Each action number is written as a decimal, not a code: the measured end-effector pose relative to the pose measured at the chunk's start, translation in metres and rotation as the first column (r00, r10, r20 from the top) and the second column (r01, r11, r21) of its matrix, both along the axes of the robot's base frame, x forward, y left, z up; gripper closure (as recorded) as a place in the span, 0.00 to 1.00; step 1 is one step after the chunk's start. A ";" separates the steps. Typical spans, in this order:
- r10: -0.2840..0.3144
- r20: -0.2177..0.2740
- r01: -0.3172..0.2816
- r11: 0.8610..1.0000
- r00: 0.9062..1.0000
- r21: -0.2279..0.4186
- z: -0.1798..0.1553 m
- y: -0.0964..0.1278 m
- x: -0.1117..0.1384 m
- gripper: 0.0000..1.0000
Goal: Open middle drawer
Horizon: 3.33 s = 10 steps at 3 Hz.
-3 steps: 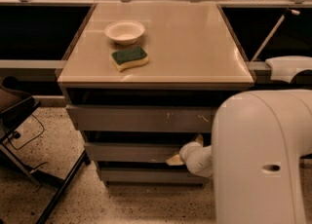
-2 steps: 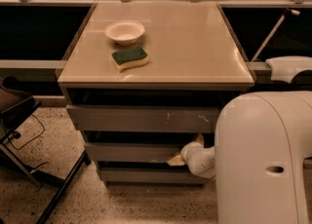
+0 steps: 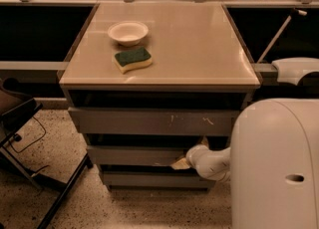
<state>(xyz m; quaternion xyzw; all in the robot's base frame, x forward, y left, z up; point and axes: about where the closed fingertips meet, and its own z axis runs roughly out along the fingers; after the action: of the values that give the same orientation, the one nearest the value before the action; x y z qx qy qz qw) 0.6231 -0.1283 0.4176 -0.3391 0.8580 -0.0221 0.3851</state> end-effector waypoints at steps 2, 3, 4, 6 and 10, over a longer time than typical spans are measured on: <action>0.016 -0.074 -0.005 0.990 0.997 0.139 -0.028 0.016 -0.007 0.00; 0.016 -0.074 -0.006 0.990 0.997 0.139 -0.028 0.016 -0.007 0.19; 0.016 -0.074 -0.006 0.990 0.997 0.139 -0.028 0.016 -0.007 0.42; 0.016 -0.074 -0.006 0.990 0.997 0.139 -0.010 0.017 -0.002 0.89; 0.005 -0.071 0.005 0.991 0.997 0.136 0.006 0.018 -0.012 1.00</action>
Offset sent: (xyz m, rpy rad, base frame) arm -0.0066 0.0159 -0.0281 0.1359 0.0735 0.0110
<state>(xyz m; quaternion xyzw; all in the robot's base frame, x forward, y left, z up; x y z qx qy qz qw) 0.6112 -0.1102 0.4232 -0.3126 0.8708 0.0484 0.3763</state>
